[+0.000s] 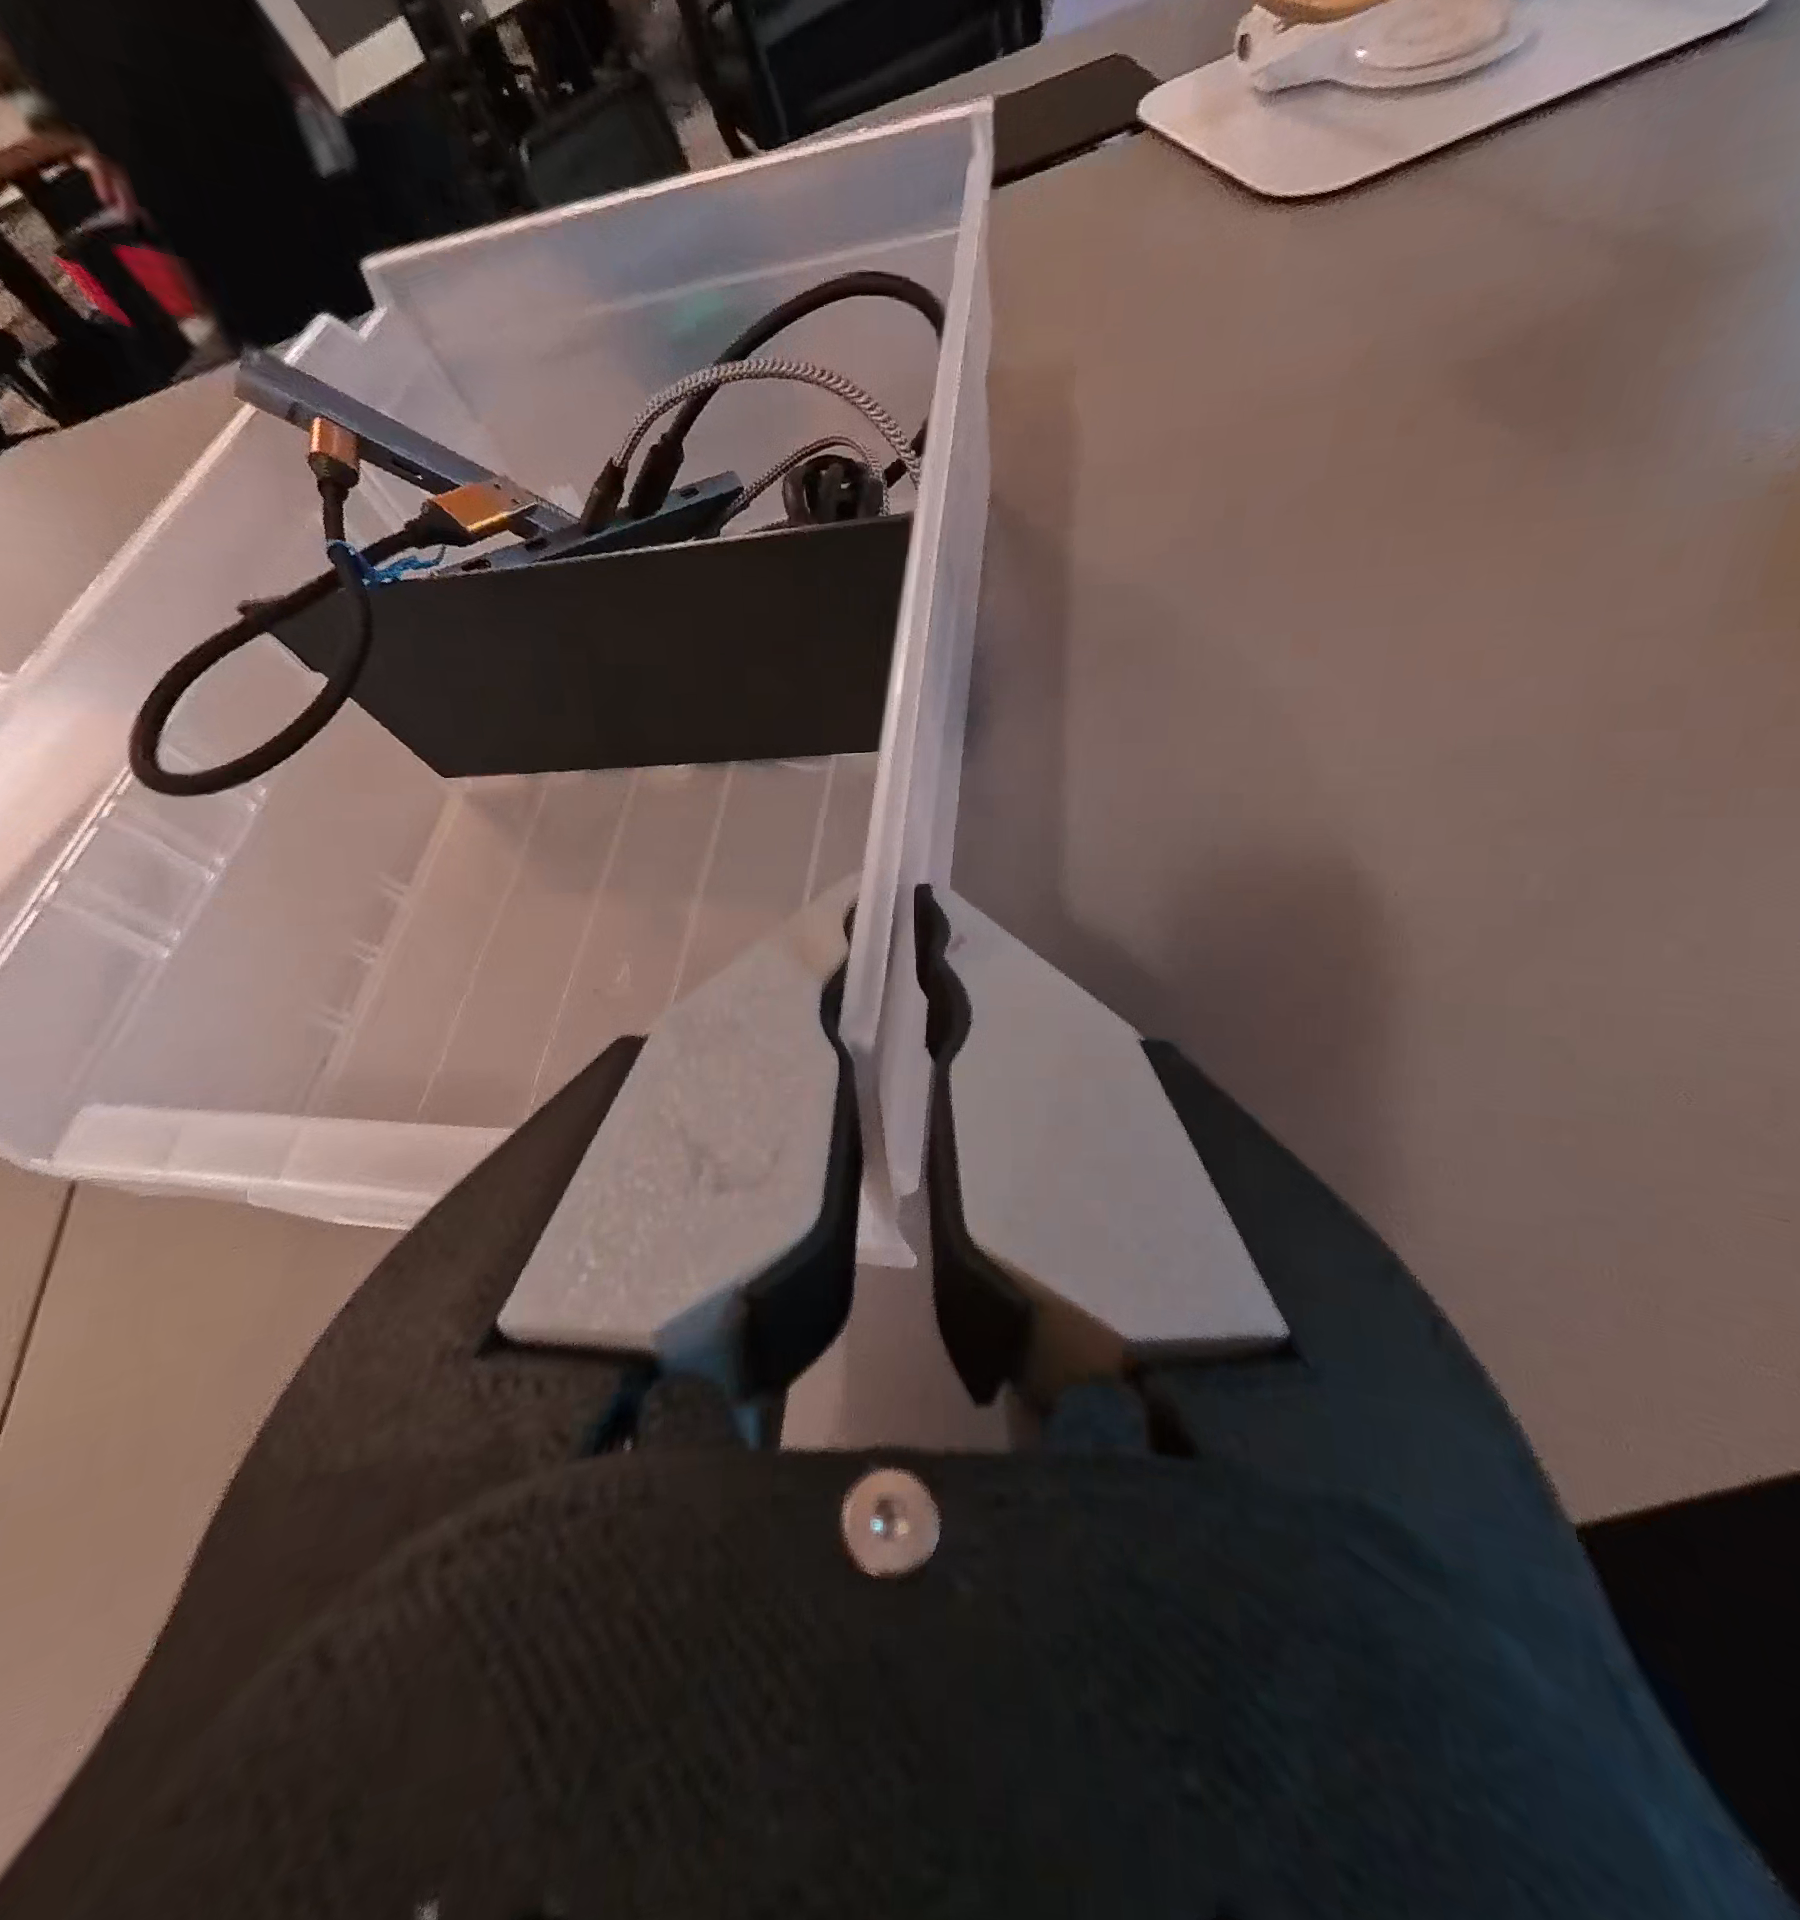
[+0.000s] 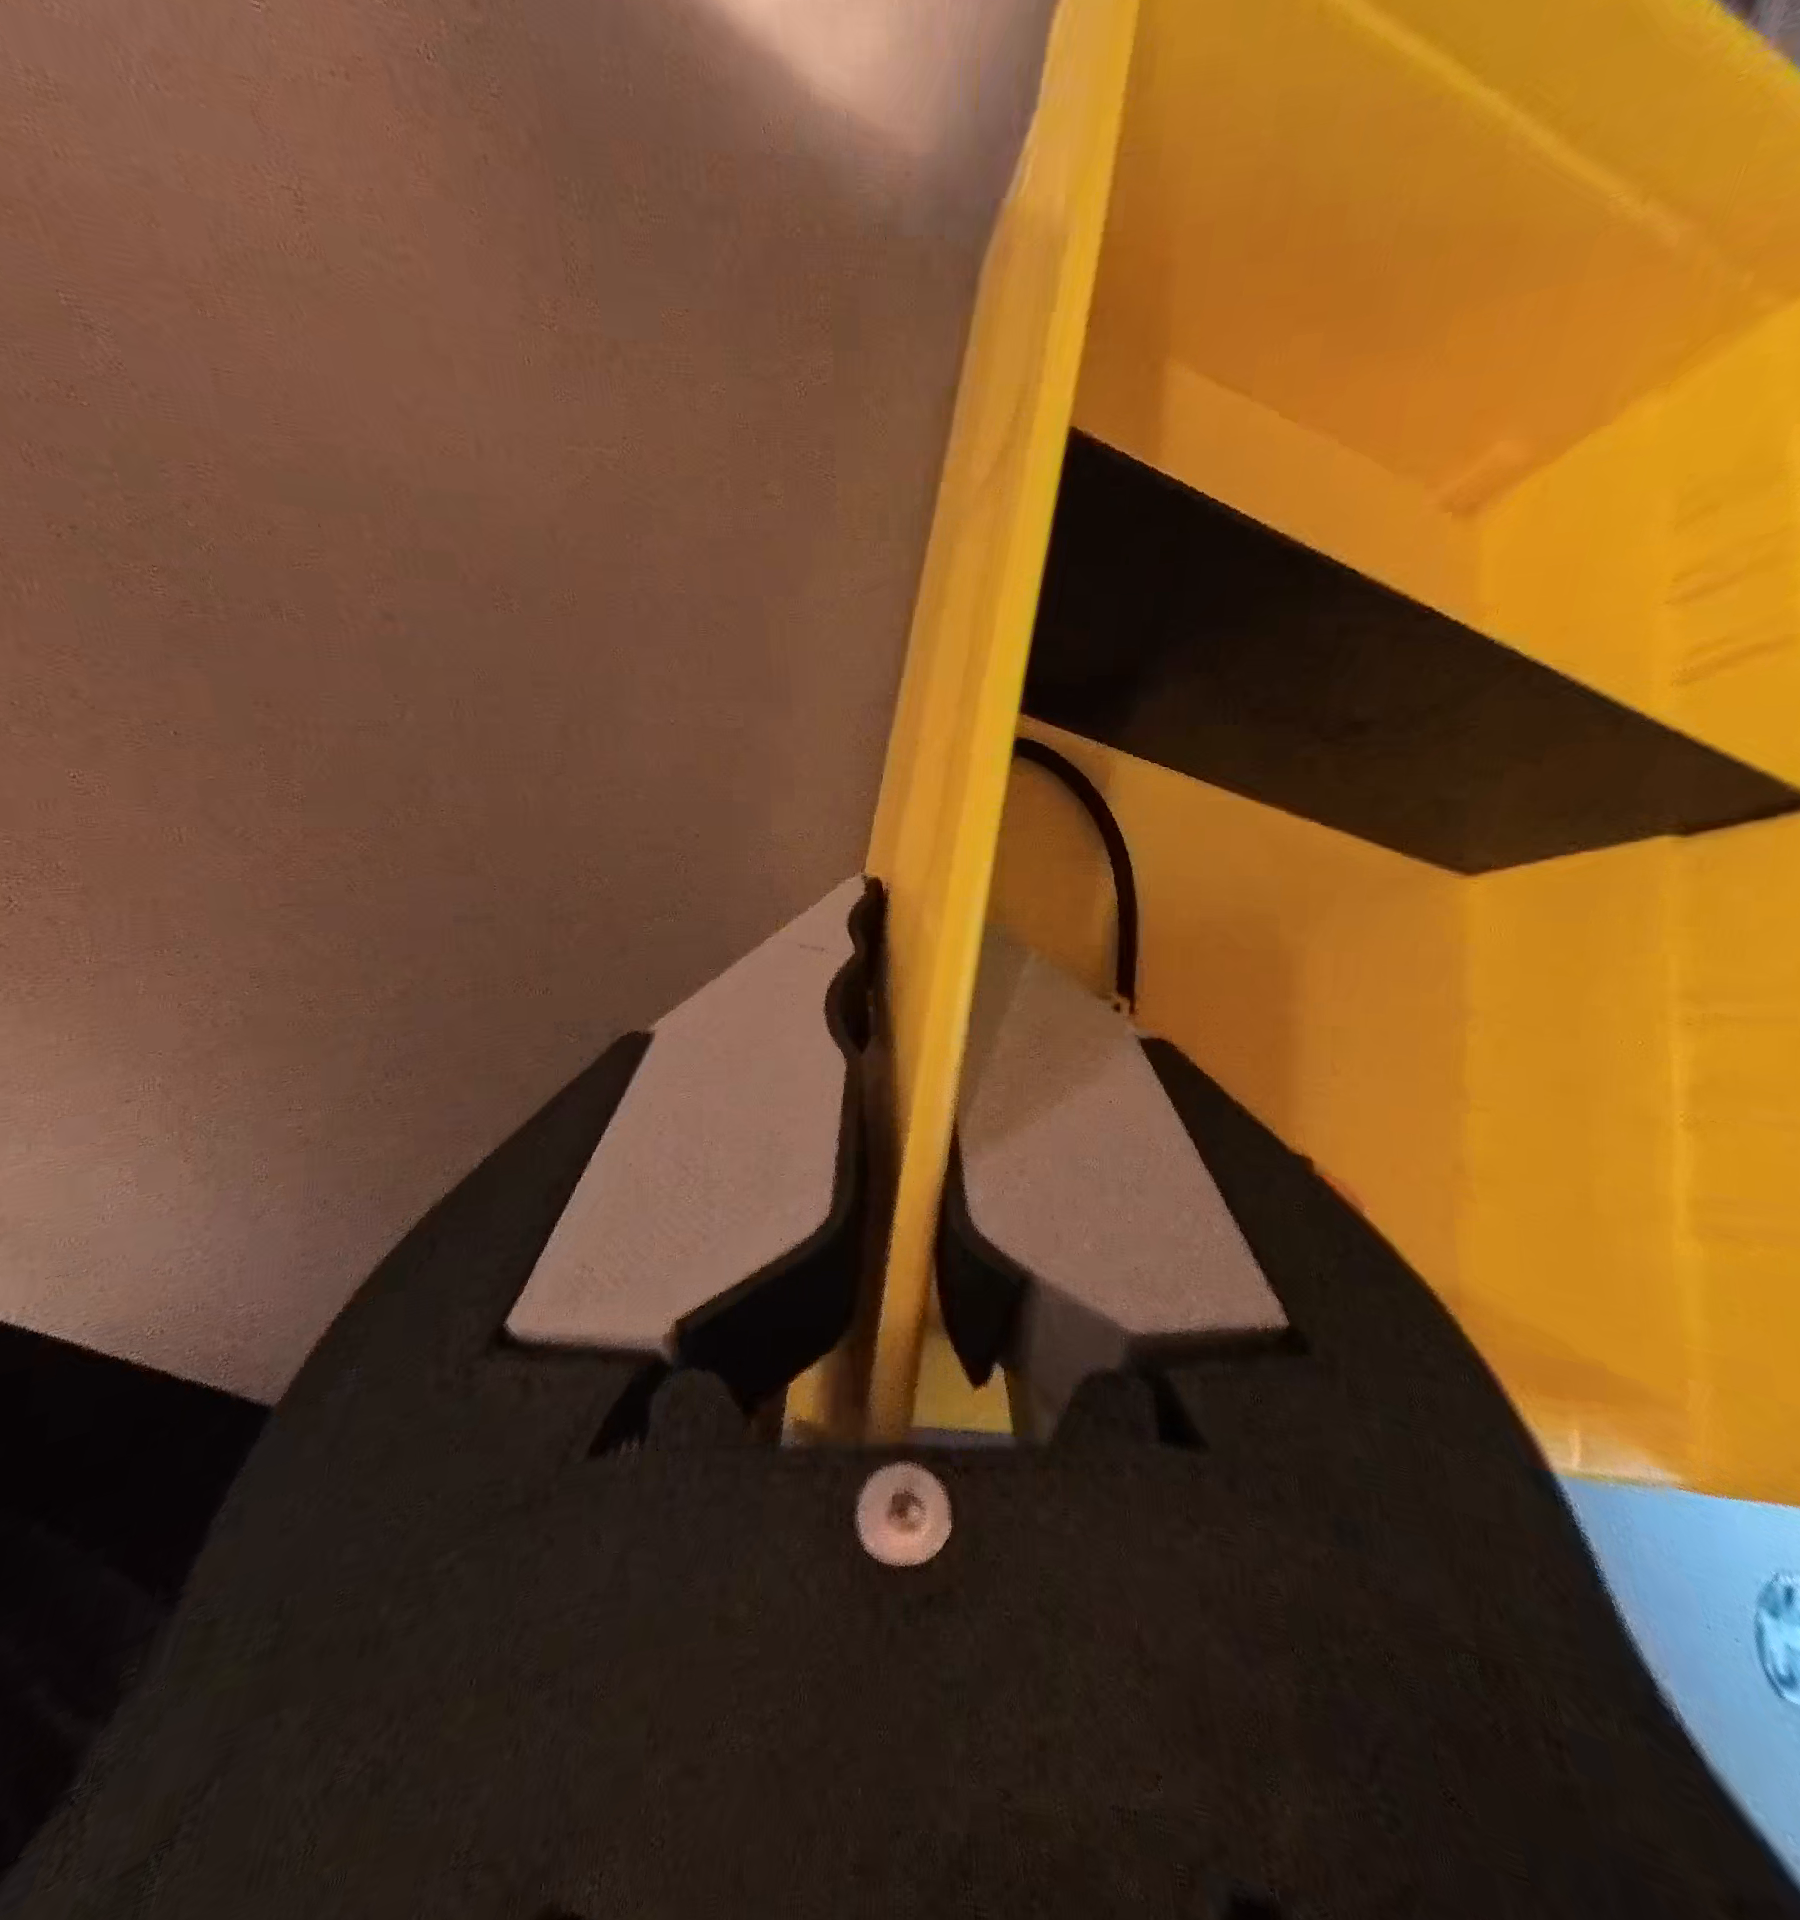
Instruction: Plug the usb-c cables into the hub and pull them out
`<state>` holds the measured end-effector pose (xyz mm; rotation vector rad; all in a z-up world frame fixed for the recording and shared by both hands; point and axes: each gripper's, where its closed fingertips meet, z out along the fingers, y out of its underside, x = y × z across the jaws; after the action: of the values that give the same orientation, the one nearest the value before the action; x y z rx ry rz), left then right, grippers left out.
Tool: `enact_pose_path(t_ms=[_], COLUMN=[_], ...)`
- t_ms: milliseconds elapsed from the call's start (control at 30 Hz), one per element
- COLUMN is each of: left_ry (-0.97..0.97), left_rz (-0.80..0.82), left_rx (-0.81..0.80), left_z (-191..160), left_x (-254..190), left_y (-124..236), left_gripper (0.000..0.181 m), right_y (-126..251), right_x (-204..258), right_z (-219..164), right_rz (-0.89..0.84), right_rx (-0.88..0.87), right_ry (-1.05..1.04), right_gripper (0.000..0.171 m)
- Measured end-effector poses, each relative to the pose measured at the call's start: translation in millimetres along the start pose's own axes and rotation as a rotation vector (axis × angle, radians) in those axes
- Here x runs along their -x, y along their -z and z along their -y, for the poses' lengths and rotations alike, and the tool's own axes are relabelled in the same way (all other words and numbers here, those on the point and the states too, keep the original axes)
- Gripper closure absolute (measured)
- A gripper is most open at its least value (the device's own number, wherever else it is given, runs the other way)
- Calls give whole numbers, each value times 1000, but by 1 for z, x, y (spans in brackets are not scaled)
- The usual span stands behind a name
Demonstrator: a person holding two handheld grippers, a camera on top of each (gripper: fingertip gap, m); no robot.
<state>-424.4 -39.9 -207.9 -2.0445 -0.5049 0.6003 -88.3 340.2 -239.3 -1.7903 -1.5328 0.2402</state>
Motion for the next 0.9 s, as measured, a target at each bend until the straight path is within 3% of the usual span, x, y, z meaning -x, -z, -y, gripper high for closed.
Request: enact_pose_path(t_ms=[167, 233, 367, 467, 567, 600, 667, 800, 900], left_ry=[27, 25, 75, 45, 9, 0, -24, -51, -53], left_rz=[38, -4, -176, -184, -171, -169, -191, -258, -240], left_rx=[-14, 7, -62, -64, -41, -36, -17, 35, 61], left_z=[1, 4, 33, 48, 49, 47, 38, 16, 21], left_x=[-11, -24, -53, -48, -37, -33, -28, -22, -2], left_y=[3, 4, 22, 40, 52, 56, 63, 69, 66], left_gripper=[172, 167, 141, 115, 108, 109, 119, 126, 126], right_y=[-4, -2, 44, 90, 111, 108, 89, 41, 19], right_x=[-28, -36, -33, 14, 84, 105, 133, 152, 154], right_z=[-6, -6, 30, 77, 110, 114, 120, 131, 136], right_rz=[-25, -34, -50, 144, 445, 523, 599, 572, 619], right_rx=[0, 7, -136, -350, -499, -506, -490, -494, -508], right_ry=[-28, -26, -14, 3, 65, 88, 123, 178, 173], right_gripper=[166, 158, 141, 124, 134, 133, 113, 115, 119])
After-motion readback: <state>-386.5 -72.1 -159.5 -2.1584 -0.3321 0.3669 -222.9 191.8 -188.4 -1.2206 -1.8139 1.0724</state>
